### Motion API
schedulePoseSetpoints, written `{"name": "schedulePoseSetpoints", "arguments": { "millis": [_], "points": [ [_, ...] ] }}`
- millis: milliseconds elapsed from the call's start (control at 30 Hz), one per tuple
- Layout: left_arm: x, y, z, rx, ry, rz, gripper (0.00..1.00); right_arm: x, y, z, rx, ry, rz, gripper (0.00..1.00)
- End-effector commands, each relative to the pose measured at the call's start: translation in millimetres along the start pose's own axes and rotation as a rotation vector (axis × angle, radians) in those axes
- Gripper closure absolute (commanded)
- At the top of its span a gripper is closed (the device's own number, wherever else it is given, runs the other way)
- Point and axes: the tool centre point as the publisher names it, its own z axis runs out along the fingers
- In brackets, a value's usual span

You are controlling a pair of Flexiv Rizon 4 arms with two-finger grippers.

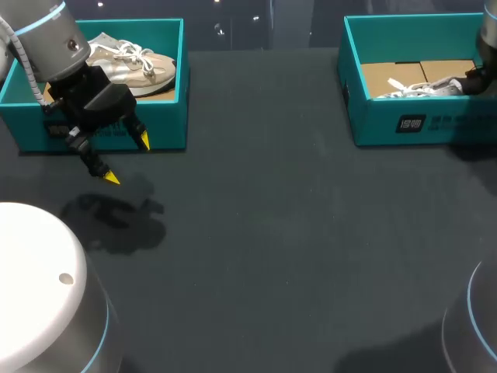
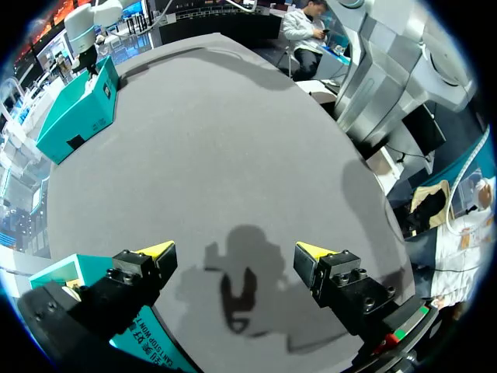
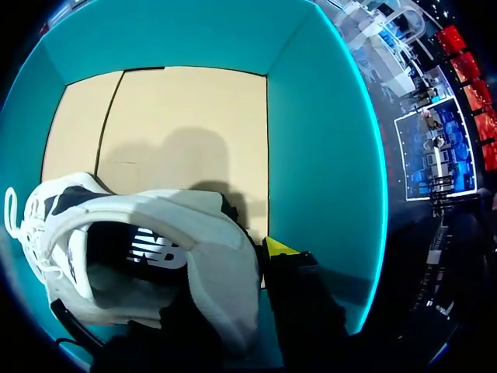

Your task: Take the shoe out of the shoebox, open the shoe tongue, remove and reinsert the insole, then place the shoe into the shoebox

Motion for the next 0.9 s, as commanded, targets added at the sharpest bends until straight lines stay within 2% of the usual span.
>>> {"name": "schedulePoseSetpoints", "arguments": {
  "millis": [33, 133, 333, 667, 900],
  "points": [
    [0.6, 0.5, 0.0, -0.002, 0.000, 0.001, 0.00, 1.3, 2.4, 3.1, 0.012, 0.011, 0.000, 0.87],
    [0.6, 0.5, 0.0, -0.002, 0.000, 0.001, 0.00, 2.4, 0.3, 4.7, 0.018, 0.018, -0.002, 0.83],
    [0.6, 0.5, 0.0, -0.002, 0.000, 0.001, 0.00, 3.2, -4.5, 3.5, 0.035, 0.021, 0.004, 0.60],
    [0.6, 0.5, 0.0, -0.002, 0.000, 0.001, 0.00, 3.4, -8.4, -7.2, 0.038, 0.046, 0.023, 0.51],
    [0.6, 0.5, 0.0, -0.002, 0.000, 0.001, 0.00, 3.4, -8.8, -22.1, 0.022, 0.056, 0.031, 0.16]
  ]
}}
